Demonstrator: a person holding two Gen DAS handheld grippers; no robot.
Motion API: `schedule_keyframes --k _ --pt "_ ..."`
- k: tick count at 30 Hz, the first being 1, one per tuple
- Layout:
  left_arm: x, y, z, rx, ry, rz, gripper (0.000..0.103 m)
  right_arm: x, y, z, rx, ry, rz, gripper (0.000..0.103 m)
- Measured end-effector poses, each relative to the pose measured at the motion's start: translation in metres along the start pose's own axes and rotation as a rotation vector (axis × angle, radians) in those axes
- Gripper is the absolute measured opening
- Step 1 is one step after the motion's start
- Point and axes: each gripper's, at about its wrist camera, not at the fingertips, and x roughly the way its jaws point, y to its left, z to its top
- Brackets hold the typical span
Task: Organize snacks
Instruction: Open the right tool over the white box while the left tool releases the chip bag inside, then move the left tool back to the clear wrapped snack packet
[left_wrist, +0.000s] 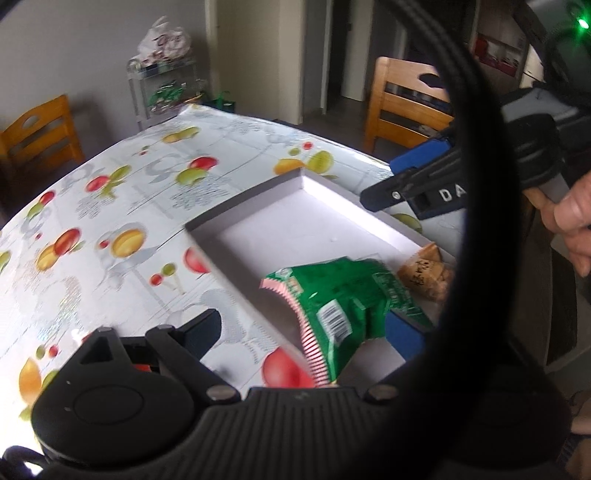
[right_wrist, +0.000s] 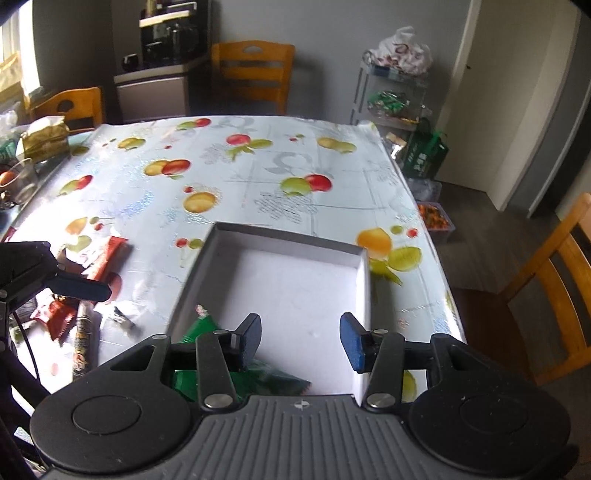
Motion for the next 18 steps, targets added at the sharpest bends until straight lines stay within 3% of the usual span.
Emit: schedule_keyframes --k 3,18 --pt "-0.008 0.008 -0.005 -0.028 0.0 0.03 0.096 0.0 0.011 0.002 -0.007 -0.007 0.025 0.055" --pt "-0.053 0.062 -0.046 -0.203 0.009 0.158 0.096 0.006 0.072 0.01 -0.089 -0.011 0.145 0.057"
